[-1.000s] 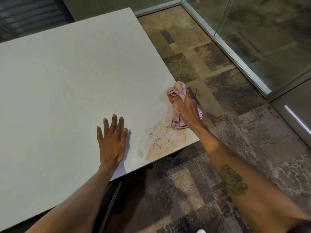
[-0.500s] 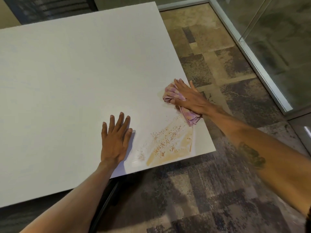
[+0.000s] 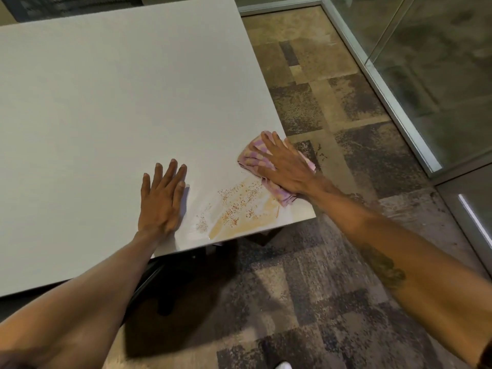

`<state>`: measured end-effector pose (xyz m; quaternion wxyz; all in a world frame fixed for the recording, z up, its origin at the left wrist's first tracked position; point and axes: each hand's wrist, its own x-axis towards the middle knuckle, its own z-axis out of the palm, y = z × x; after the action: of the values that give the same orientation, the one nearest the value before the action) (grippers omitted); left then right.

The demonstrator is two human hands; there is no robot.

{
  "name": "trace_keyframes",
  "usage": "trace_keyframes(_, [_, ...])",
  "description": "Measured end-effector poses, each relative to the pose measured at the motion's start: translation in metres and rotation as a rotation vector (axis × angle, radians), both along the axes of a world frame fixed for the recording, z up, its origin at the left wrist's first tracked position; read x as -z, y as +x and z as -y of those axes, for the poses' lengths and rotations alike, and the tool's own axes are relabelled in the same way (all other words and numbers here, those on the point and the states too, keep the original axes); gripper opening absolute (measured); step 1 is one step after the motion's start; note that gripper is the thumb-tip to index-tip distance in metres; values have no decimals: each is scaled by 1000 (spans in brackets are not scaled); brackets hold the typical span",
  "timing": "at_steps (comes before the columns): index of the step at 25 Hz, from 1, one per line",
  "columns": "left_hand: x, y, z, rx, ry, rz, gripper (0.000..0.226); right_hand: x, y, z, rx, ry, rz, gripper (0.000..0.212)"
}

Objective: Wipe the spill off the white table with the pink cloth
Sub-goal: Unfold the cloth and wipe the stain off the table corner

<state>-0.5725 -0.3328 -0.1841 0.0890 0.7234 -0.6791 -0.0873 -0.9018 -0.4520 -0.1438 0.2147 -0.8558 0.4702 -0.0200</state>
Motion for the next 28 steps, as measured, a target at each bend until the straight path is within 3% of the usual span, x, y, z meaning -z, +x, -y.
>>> trace_keyframes(6, [-7,-2,-1,2,3,-55,58,0,-1,-77,124,84,77,84])
trace_keyframes(8, [-14,-6,-2,-46,-11,-55,61,1,2,-82,204,105,135,76])
trace_keyframes(11, [-23,-12,-2,-120,-2,-24,61,7,13,-88,301,-95,113,58])
trace_keyframes(14, [-28,-11,-2,-97,35,13,58,6,23,-98,448,-172,178,51])
trace_keyframes(21, [-24,-10,-4,-112,37,79,59,2,31,-100,411,-4,-105,102])
trace_keyframes(28, [-26,-26,-9,-425,78,77,52,1,21,-69,279,6,-9,101])
